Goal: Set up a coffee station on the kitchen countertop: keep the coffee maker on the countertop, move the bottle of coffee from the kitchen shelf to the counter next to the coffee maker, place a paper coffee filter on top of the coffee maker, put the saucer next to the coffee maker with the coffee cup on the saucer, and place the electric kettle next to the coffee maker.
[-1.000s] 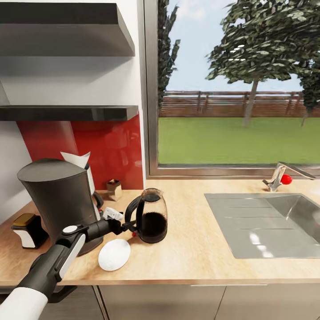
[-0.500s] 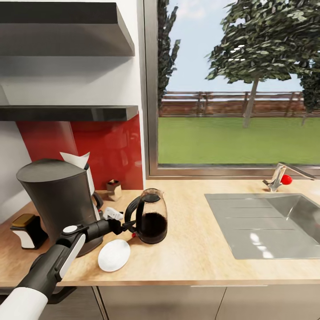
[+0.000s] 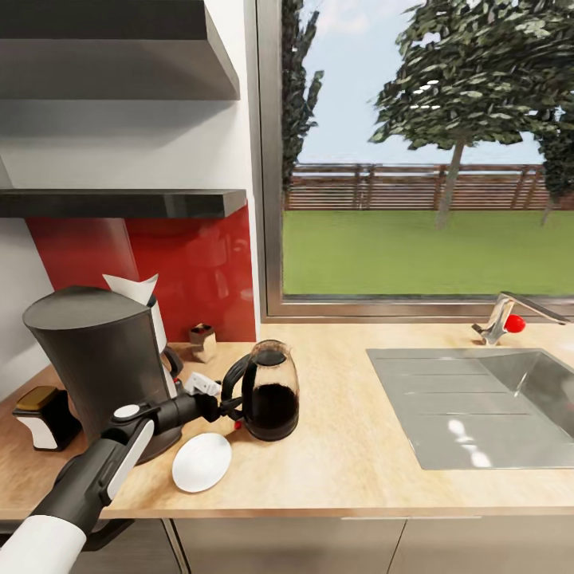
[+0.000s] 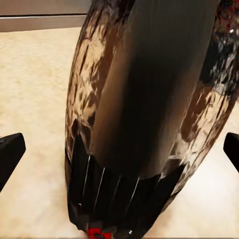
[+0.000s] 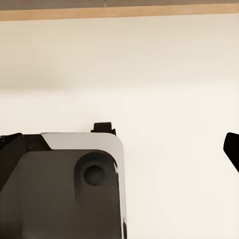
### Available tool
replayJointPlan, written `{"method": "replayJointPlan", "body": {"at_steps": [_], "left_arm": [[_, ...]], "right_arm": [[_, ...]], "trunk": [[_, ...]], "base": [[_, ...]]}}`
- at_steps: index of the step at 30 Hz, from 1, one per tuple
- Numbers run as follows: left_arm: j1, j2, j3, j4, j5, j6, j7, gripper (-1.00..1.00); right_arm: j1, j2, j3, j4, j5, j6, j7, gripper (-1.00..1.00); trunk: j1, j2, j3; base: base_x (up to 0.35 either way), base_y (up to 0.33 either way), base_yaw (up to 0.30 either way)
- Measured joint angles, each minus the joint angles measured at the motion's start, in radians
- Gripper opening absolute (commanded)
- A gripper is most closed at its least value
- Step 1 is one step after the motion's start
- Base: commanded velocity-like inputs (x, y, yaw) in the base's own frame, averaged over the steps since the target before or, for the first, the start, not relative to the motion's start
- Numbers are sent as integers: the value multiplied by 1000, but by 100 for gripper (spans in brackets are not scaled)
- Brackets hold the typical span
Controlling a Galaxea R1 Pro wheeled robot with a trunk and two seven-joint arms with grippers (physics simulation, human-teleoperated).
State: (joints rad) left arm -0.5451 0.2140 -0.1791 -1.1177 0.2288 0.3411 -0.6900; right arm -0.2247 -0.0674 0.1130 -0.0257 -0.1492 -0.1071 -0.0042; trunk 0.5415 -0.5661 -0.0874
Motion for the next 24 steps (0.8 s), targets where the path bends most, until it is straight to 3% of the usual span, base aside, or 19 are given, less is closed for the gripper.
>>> {"method": "replayJointPlan", "body": {"at_steps": [10,24], "left_arm": [[-1,0,9,6,12,1,-1,-100],[0,0,12,4,2,-2,-1,-100]], "right_arm": [[1,0,0,0,0,0,0,100],[4,0,0,0,0,0,0,100]], "trunk": [[0,0,0],[0,0,0]], "base": [[0,0,0],[0,0,0]]}}
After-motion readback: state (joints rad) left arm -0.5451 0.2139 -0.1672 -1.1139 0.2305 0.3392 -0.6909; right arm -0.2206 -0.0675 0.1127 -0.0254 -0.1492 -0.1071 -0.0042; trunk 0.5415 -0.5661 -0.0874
